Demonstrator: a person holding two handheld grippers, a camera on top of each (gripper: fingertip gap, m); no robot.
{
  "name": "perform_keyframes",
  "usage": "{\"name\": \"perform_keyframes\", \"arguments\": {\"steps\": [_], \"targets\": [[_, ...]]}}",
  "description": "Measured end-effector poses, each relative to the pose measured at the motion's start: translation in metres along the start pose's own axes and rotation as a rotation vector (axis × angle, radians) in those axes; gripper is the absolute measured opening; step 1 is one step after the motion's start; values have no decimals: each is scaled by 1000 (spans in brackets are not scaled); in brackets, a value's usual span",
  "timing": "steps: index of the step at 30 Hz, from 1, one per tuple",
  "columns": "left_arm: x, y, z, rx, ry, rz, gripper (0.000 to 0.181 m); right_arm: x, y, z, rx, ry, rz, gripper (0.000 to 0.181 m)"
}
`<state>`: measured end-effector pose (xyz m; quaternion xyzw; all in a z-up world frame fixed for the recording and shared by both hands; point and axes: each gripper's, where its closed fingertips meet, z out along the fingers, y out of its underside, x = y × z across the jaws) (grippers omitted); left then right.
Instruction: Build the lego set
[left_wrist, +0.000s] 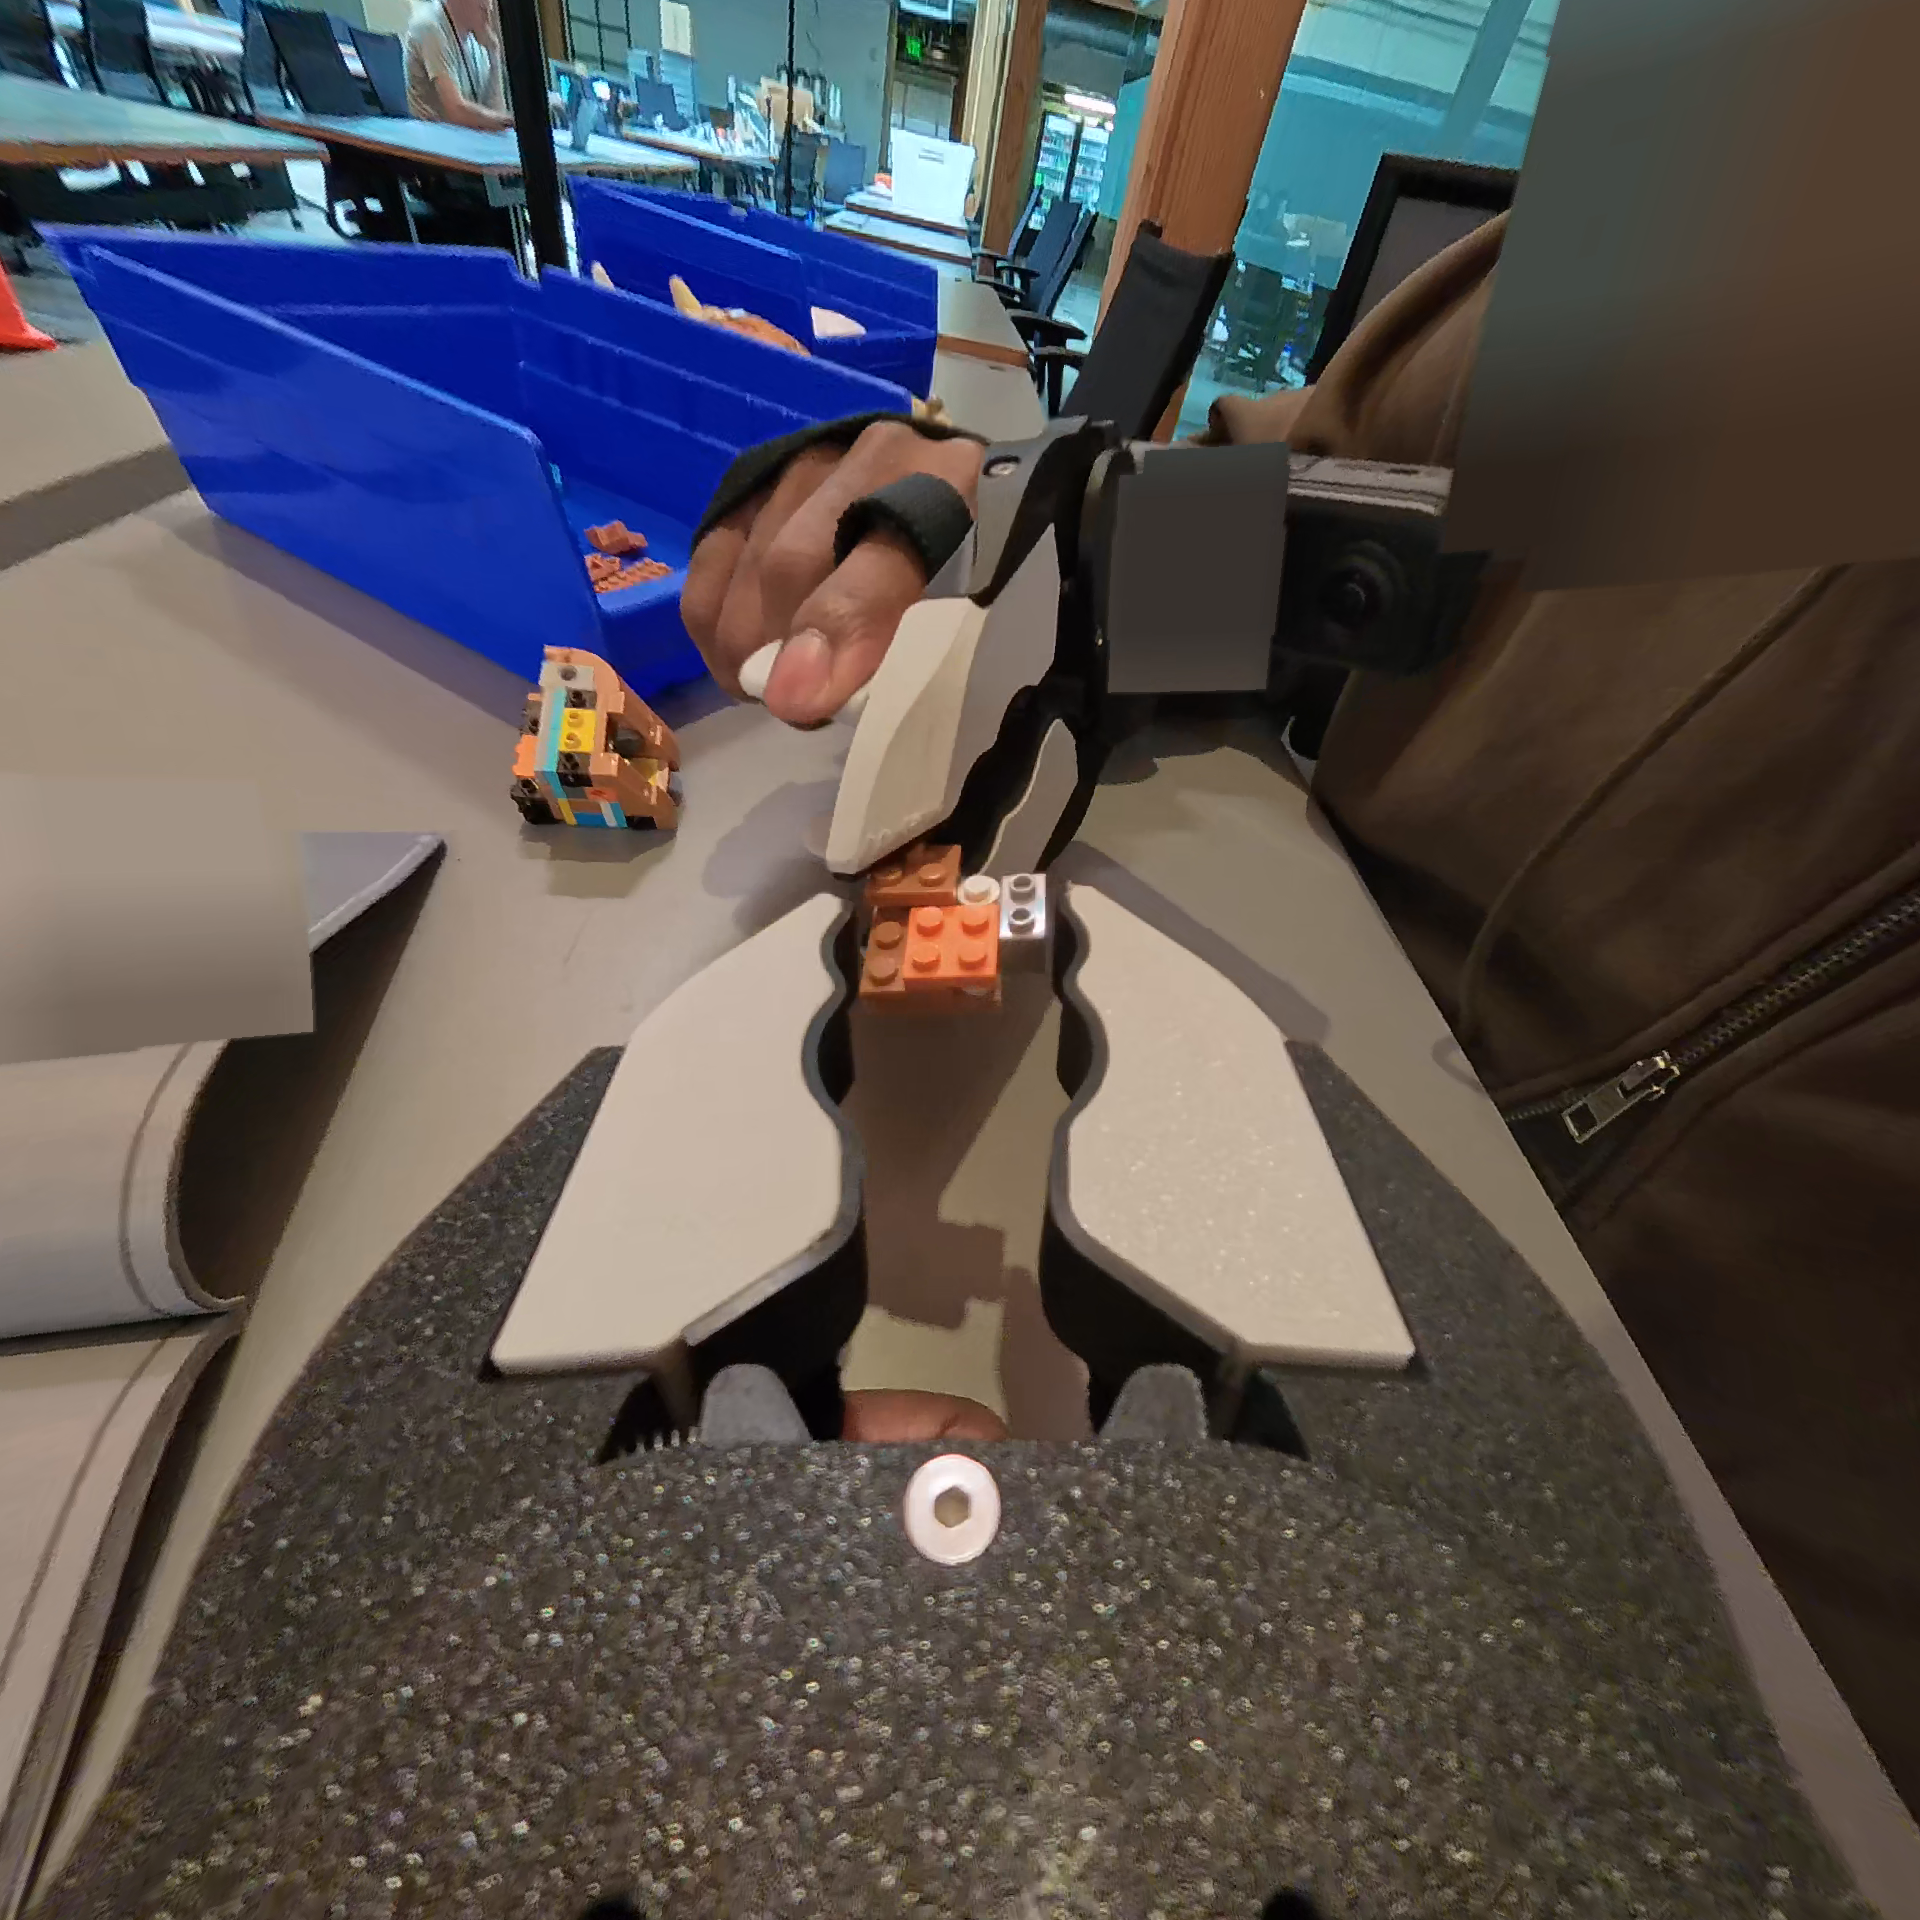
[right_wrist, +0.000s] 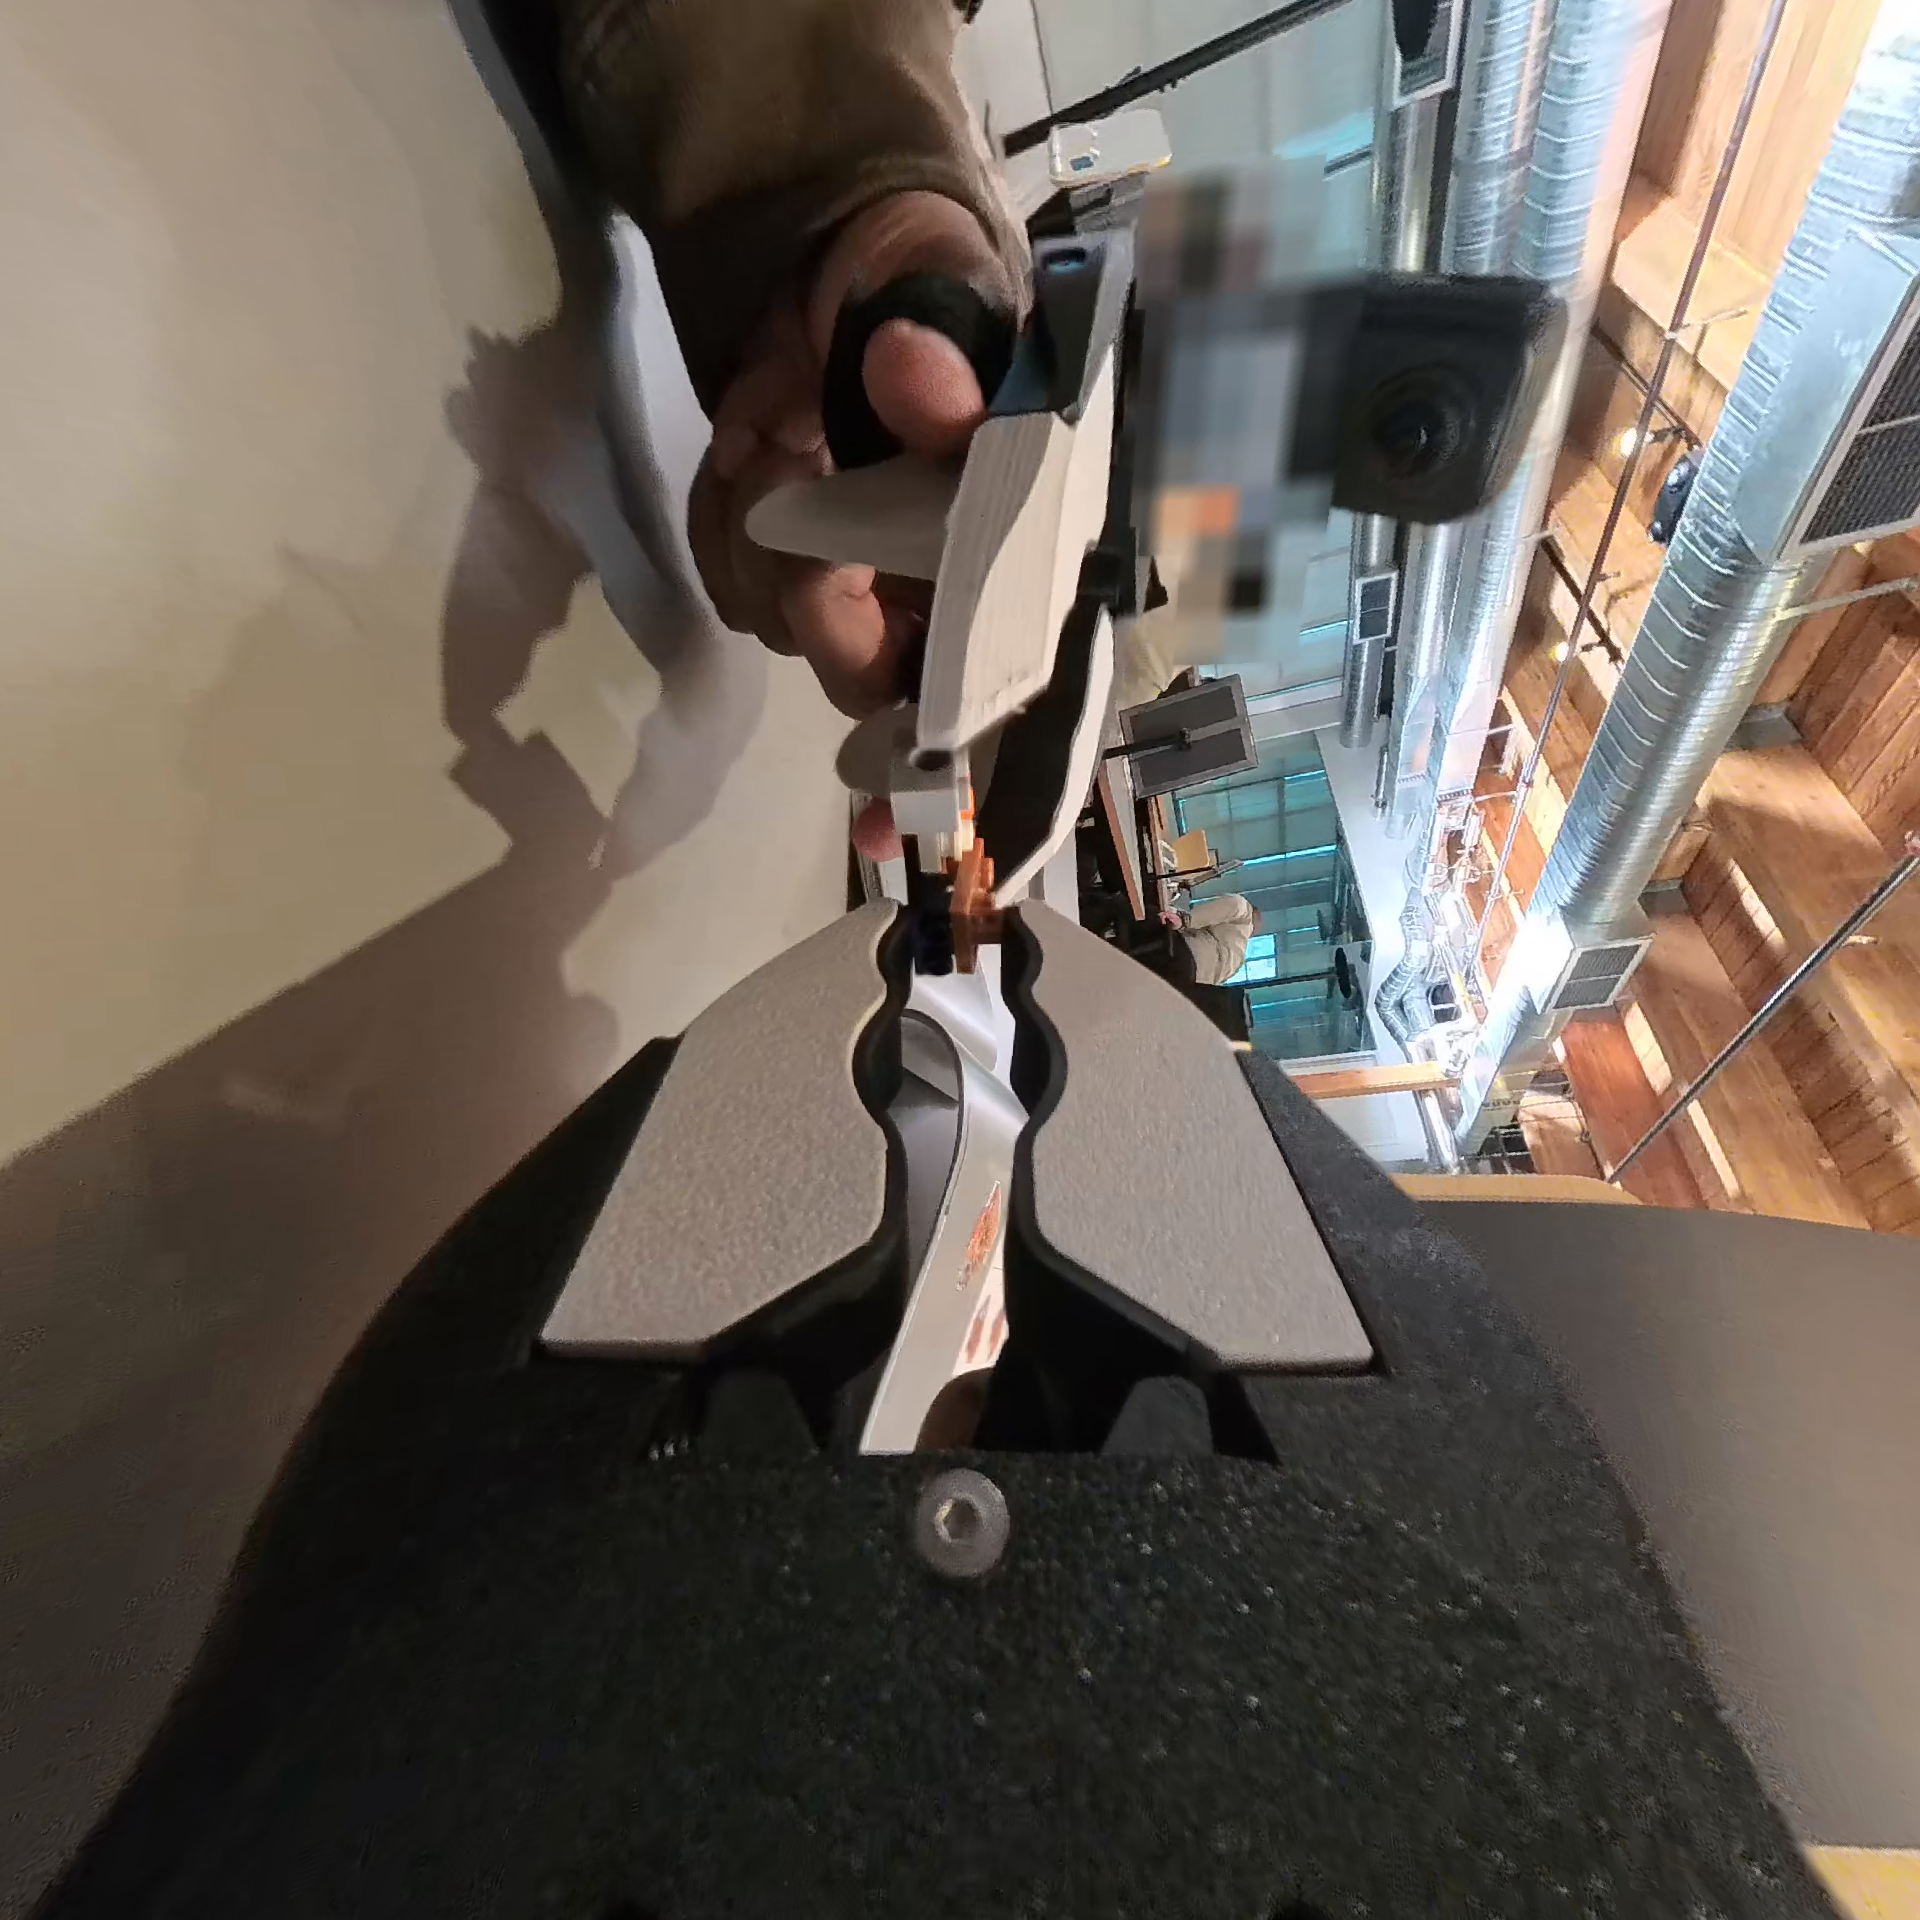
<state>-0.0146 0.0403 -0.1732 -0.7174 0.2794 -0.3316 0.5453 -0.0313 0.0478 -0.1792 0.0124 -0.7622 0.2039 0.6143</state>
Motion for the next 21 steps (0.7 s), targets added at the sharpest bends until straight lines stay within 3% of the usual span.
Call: {"name": "perform_keyframes", "arguments": {"steps": [5, 9, 12, 21], "targets": [[-4, -13, -13, 52, -65, 125, 45, 11, 3, -2, 19, 11, 161, 16], [-13, -12, -13, 6, -228, 424, 44, 22, 5, -4, 44, 17, 313, 16], [-16, -15, -10, 1, -307, 549, 41, 24, 5, -4, 49, 4, 390, 16], [-18, -21, -8, 16, -423, 721, 30, 17, 0, -4, 56, -51, 389, 16]]}}
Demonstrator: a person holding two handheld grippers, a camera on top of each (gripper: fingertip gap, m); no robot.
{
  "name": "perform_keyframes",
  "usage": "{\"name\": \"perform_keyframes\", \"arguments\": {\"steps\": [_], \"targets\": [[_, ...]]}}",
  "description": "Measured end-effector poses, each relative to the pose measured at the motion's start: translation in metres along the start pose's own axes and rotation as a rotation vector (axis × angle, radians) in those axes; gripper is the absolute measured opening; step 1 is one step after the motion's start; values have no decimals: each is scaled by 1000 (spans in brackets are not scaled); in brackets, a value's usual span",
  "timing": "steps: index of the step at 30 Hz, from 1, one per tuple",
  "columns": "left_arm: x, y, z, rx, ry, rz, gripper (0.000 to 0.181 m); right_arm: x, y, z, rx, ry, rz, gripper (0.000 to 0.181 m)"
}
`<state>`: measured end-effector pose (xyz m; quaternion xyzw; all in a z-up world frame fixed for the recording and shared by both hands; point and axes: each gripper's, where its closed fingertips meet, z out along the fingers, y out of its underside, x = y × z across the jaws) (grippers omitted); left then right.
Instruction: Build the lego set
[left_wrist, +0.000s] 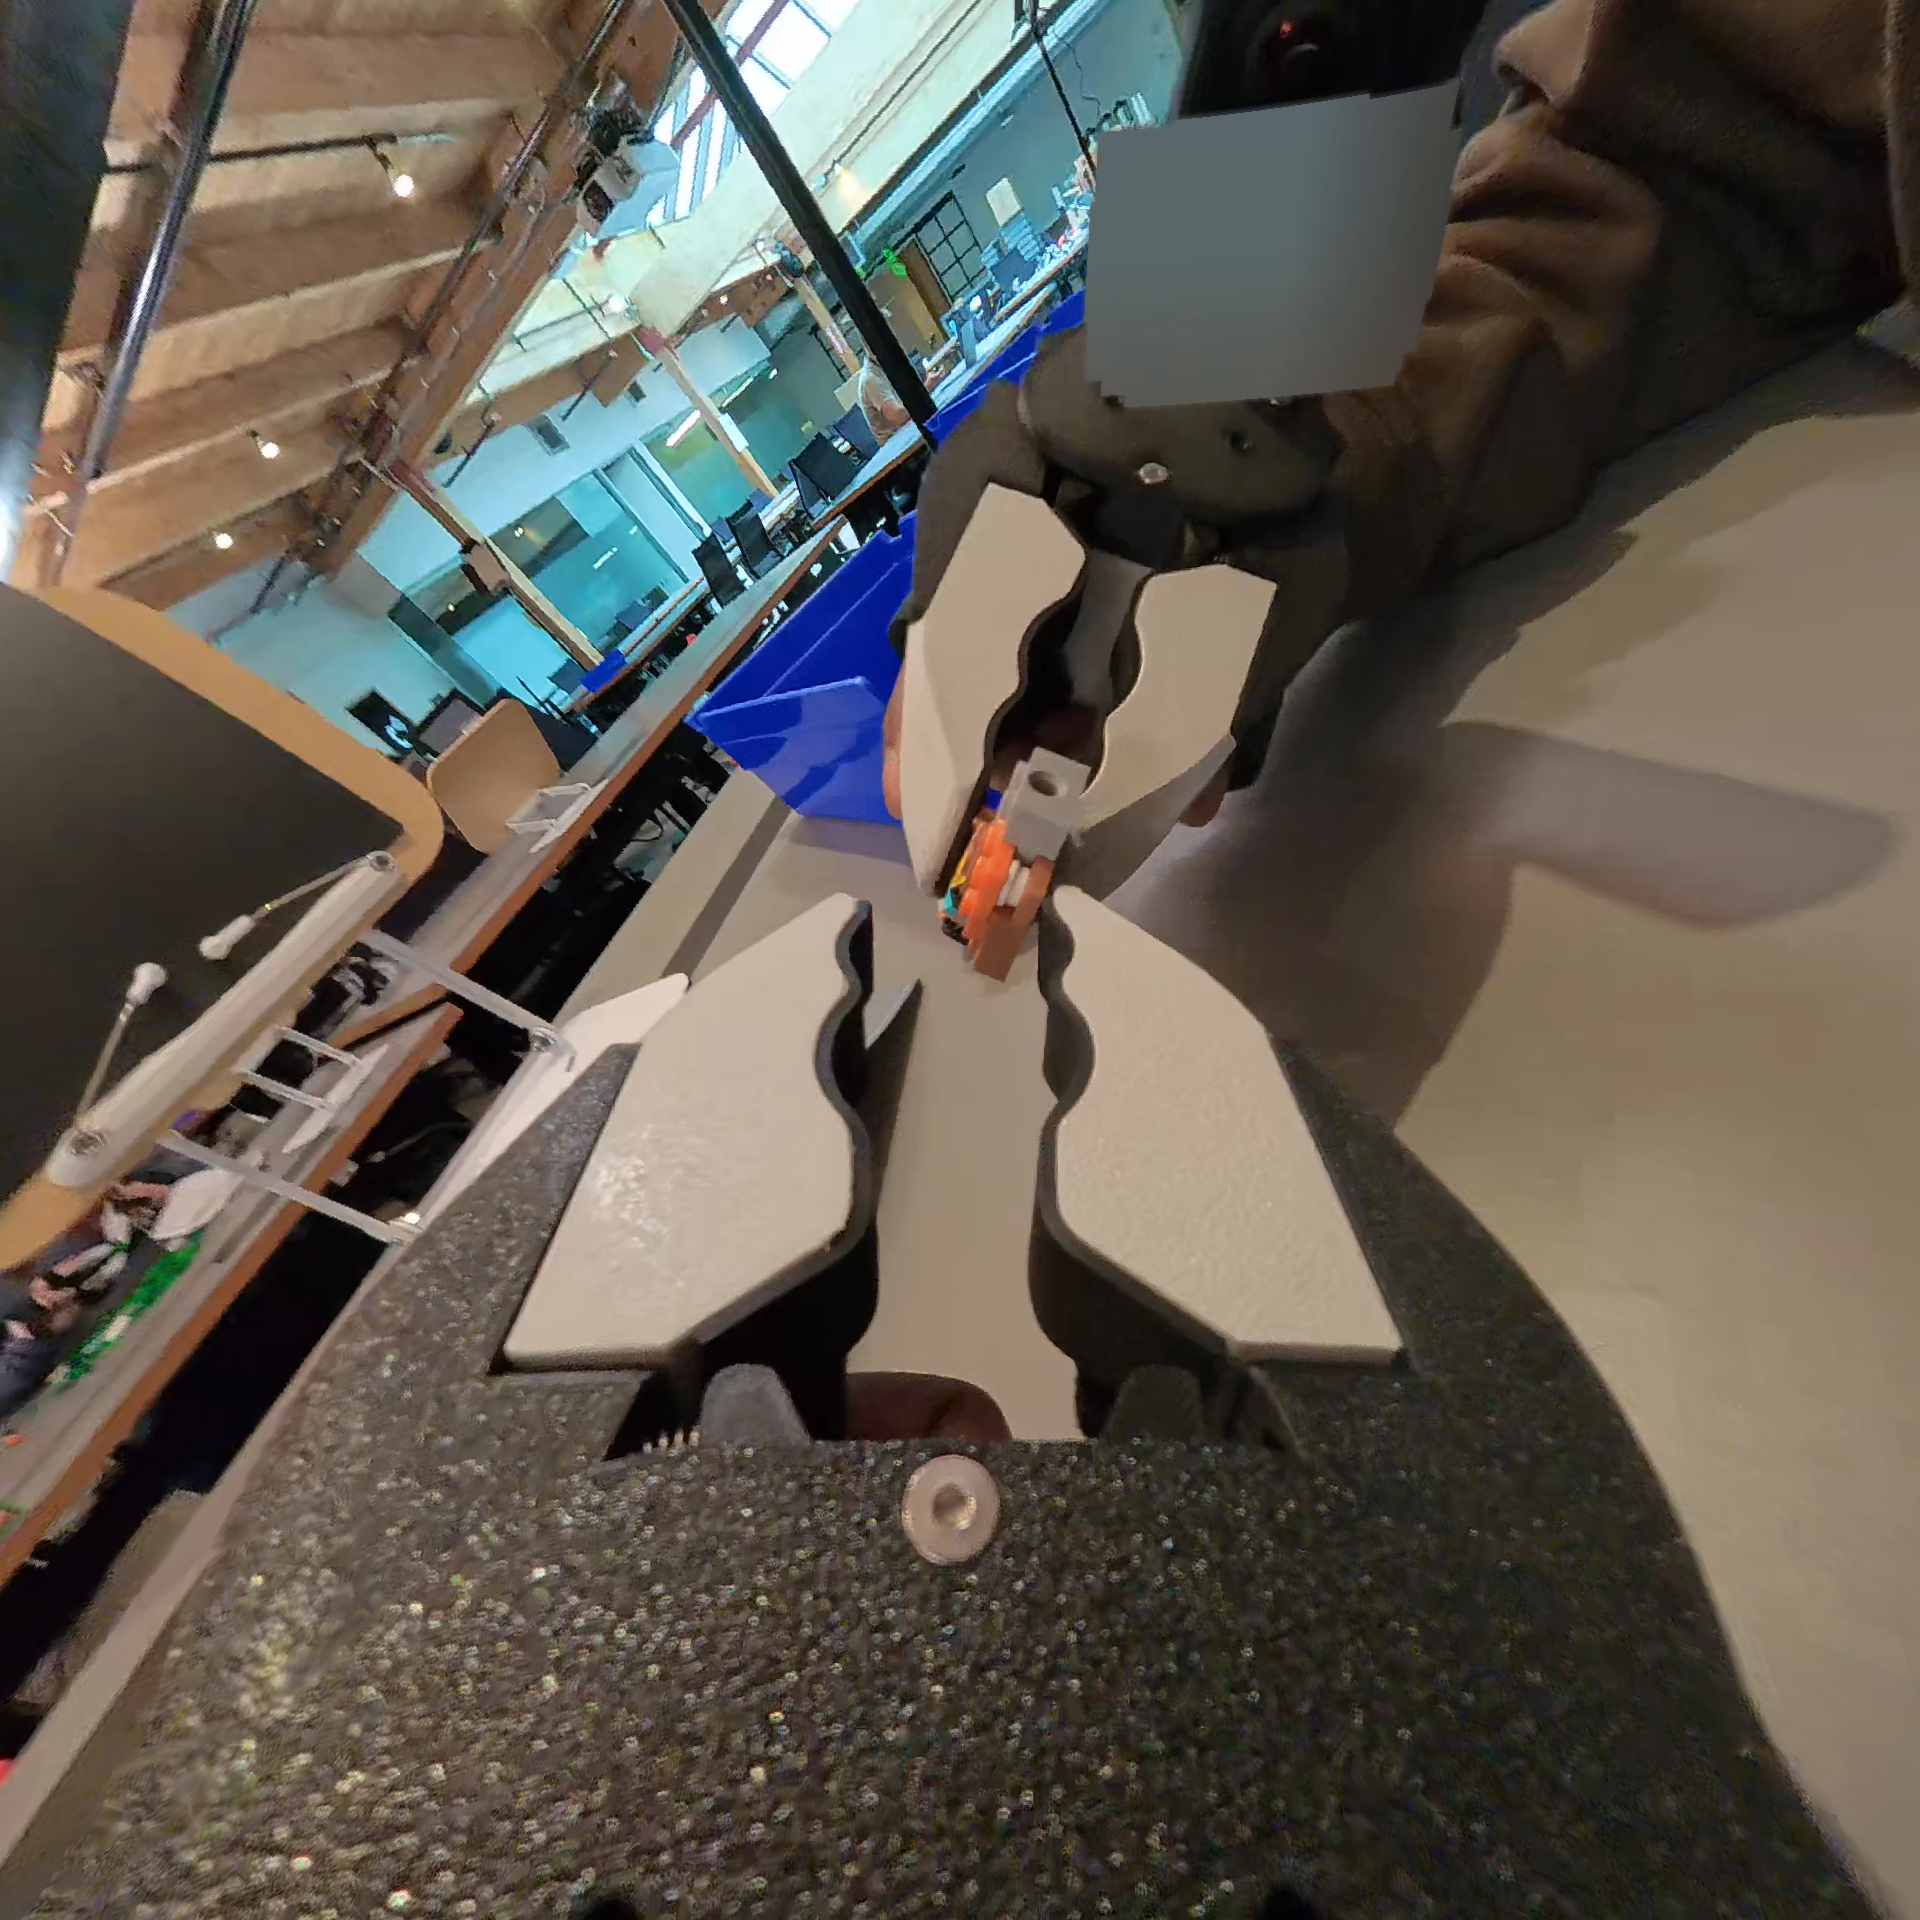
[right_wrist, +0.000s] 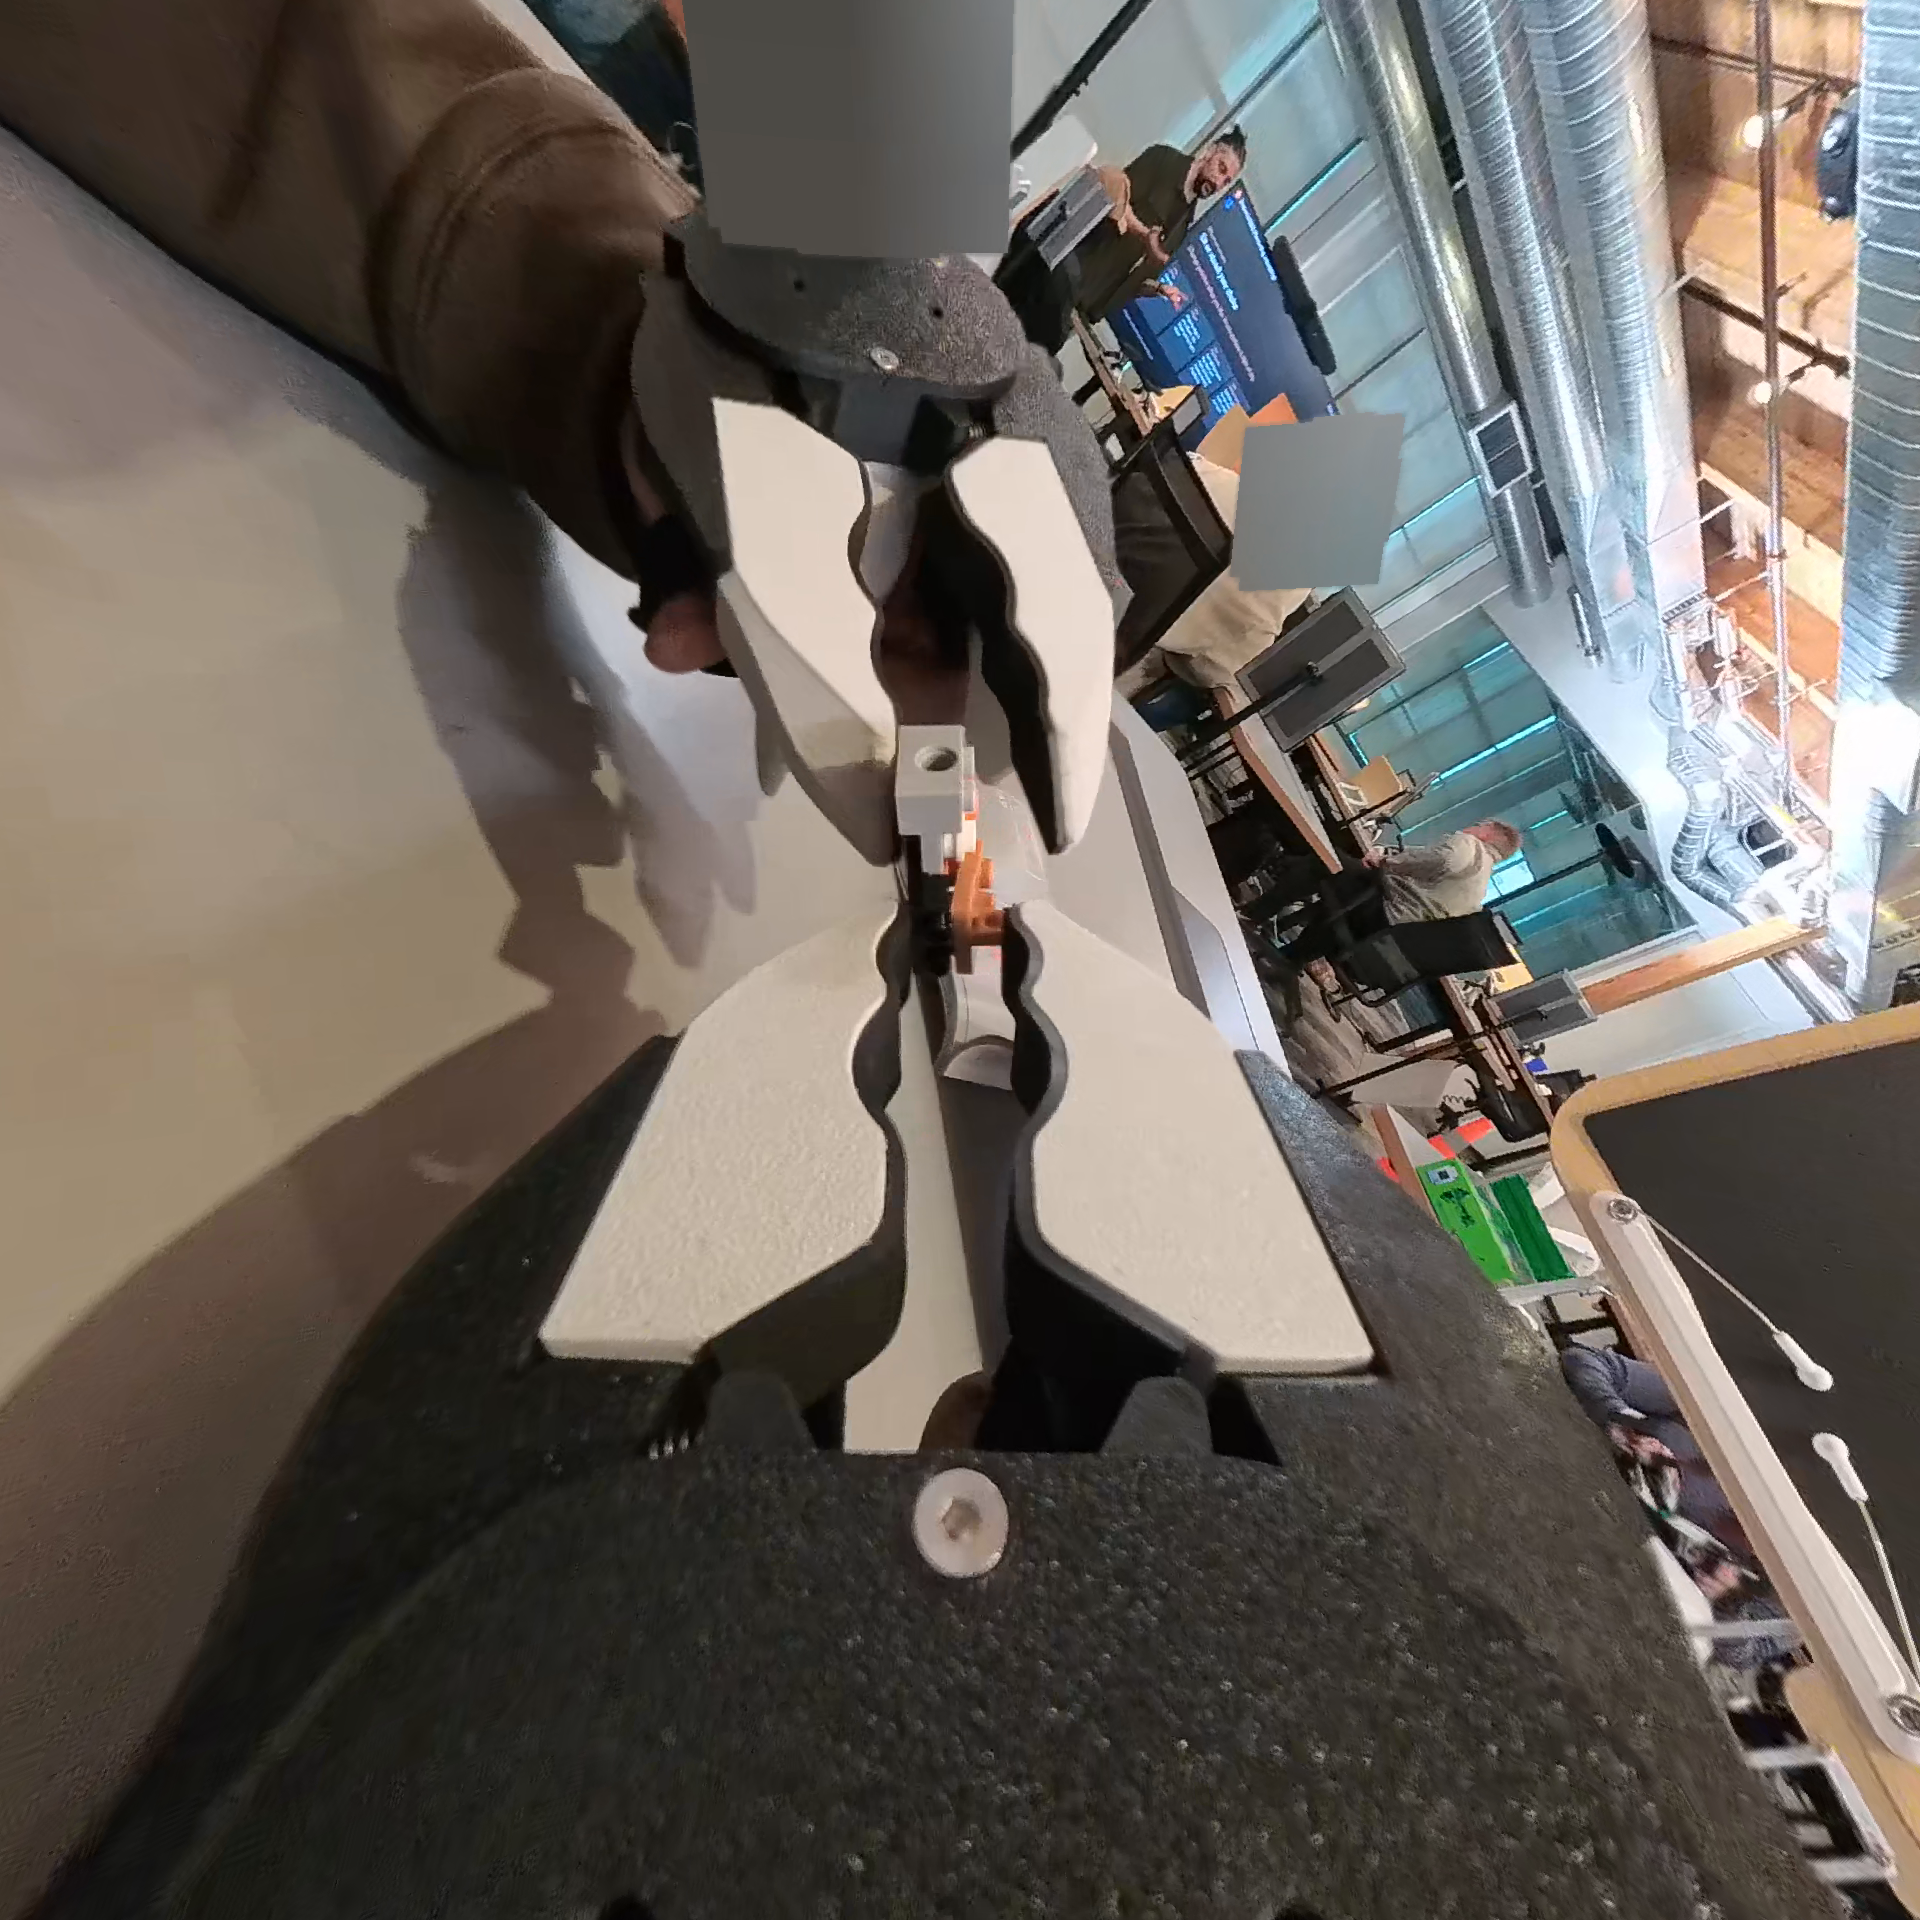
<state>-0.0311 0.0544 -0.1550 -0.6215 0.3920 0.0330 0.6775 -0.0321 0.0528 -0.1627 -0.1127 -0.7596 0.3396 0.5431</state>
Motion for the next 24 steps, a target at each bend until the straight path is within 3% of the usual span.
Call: {"name": "perform_keyframes", "arguments": {"steps": [6, 24], "targets": [[13, -4, 2, 15, 16, 126, 27, -11, -5, 0, 18, -57, -13, 16], [35, -14, -1, 73, 119, 170, 14, -24, -14, -2, 61, -149, -35, 16]]}}
